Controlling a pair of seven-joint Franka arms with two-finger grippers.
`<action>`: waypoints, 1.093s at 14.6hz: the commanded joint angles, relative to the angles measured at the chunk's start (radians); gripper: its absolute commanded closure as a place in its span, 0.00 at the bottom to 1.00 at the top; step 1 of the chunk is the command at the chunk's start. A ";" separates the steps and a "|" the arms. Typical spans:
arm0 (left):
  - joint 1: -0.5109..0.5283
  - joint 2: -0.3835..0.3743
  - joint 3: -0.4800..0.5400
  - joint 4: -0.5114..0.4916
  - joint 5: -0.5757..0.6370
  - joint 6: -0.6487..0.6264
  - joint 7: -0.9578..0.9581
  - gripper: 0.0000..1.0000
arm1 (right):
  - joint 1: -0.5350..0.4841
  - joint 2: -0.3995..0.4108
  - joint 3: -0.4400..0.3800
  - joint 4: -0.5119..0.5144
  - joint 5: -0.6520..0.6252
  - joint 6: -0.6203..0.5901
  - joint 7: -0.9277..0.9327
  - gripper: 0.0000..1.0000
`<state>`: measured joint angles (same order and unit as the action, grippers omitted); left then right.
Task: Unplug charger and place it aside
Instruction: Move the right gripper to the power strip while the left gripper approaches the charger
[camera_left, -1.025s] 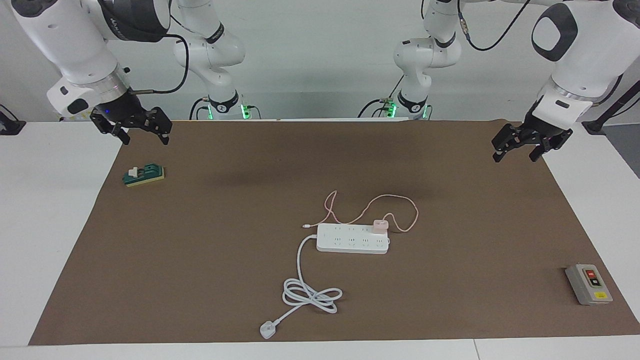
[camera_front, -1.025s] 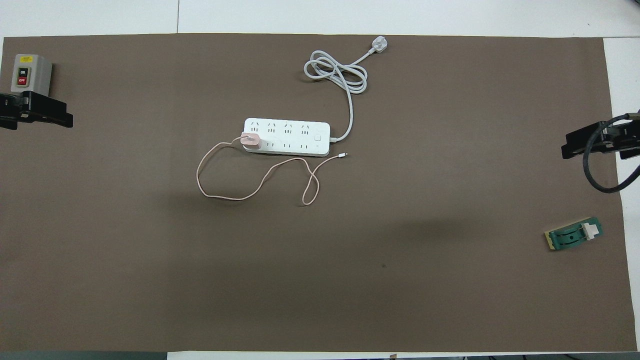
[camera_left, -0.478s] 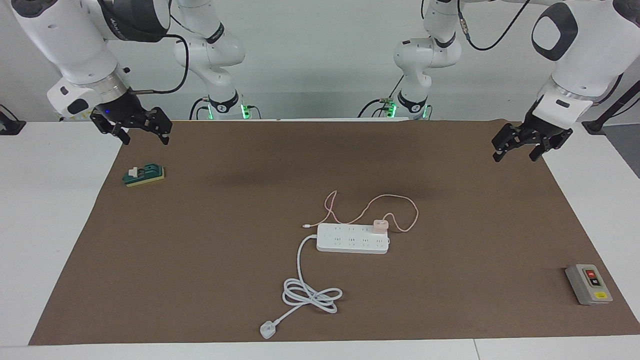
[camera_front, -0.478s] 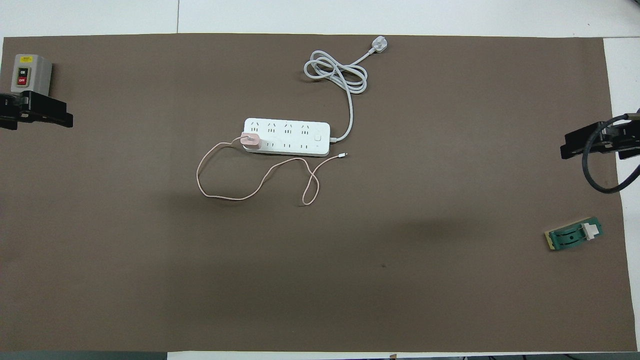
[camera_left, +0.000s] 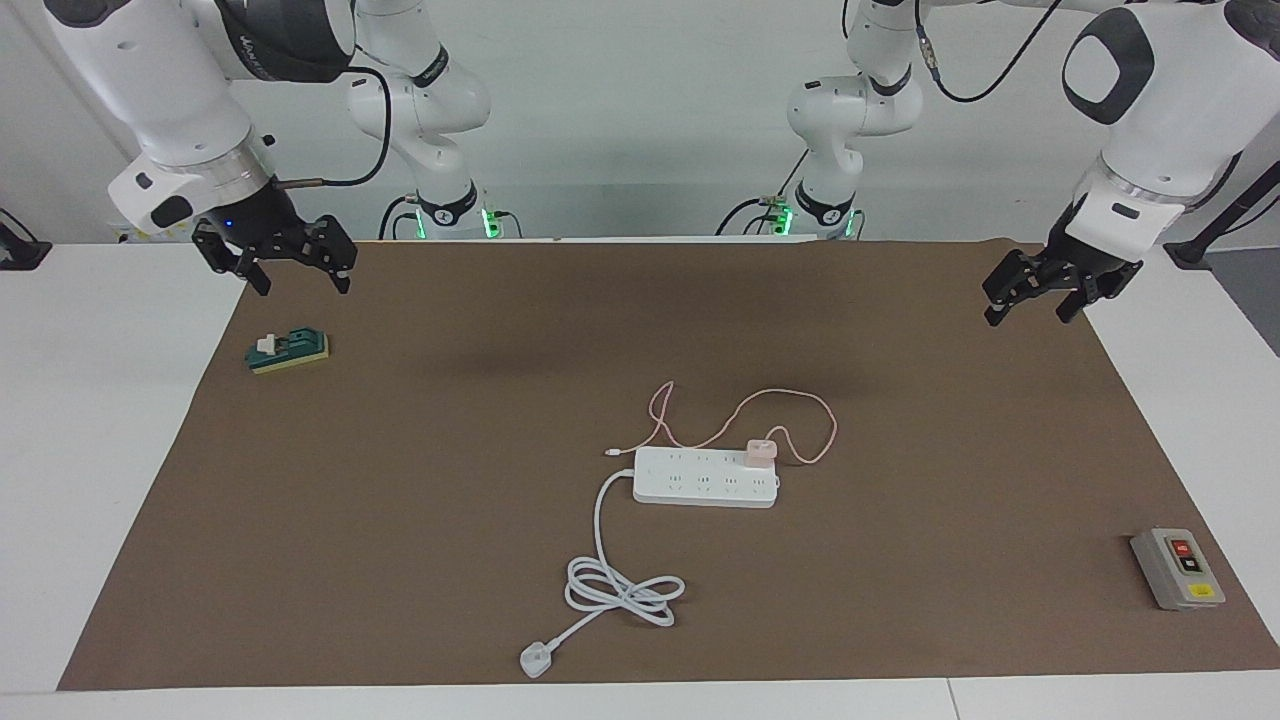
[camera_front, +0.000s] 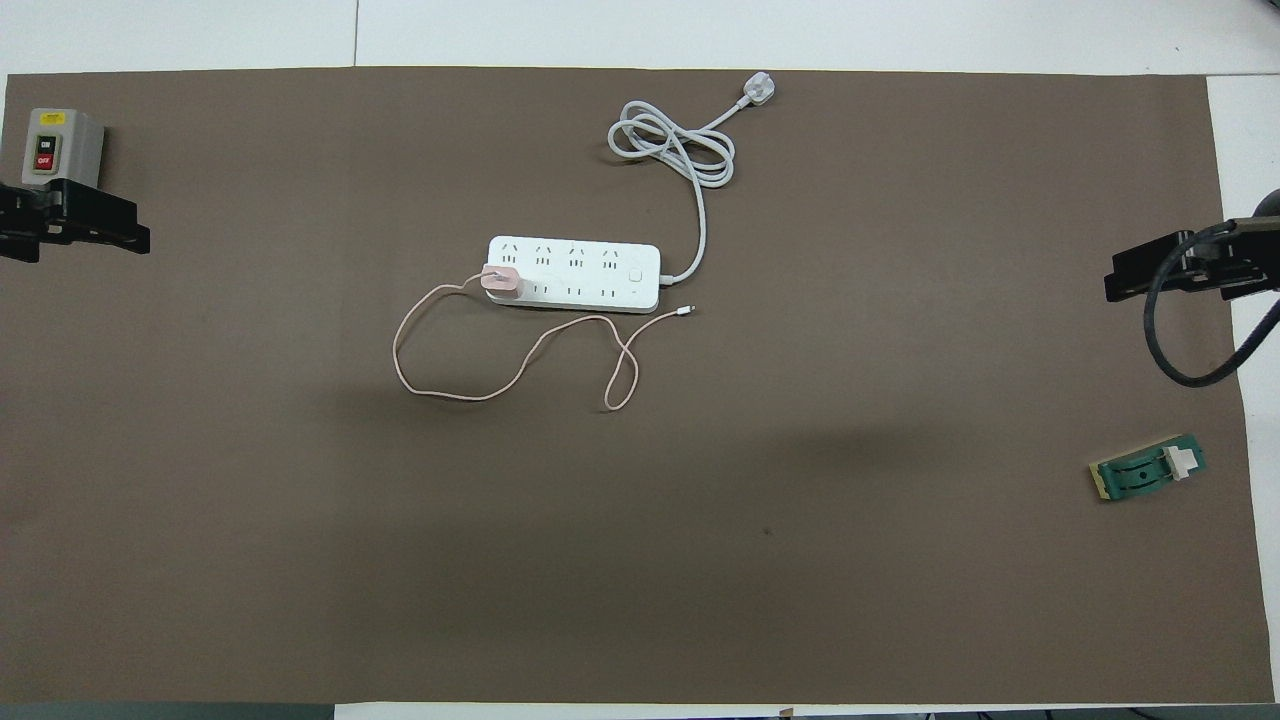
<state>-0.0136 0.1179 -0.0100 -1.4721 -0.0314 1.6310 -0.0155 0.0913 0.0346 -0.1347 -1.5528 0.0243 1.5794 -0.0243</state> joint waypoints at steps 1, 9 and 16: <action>-0.017 -0.003 0.007 0.009 0.004 -0.020 -0.029 0.00 | -0.042 -0.009 0.015 -0.010 0.087 0.025 0.009 0.00; -0.016 0.009 0.015 0.033 0.002 -0.016 -0.035 0.00 | 0.080 -0.004 0.040 -0.021 0.230 0.004 0.852 0.00; -0.055 0.006 0.005 0.026 0.004 -0.048 -0.431 0.00 | 0.185 0.117 0.040 -0.075 0.382 0.169 1.397 0.00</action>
<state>-0.0579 0.1186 -0.0142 -1.4584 -0.0317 1.6101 -0.4013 0.2718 0.1145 -0.0948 -1.6169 0.3464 1.6977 1.2853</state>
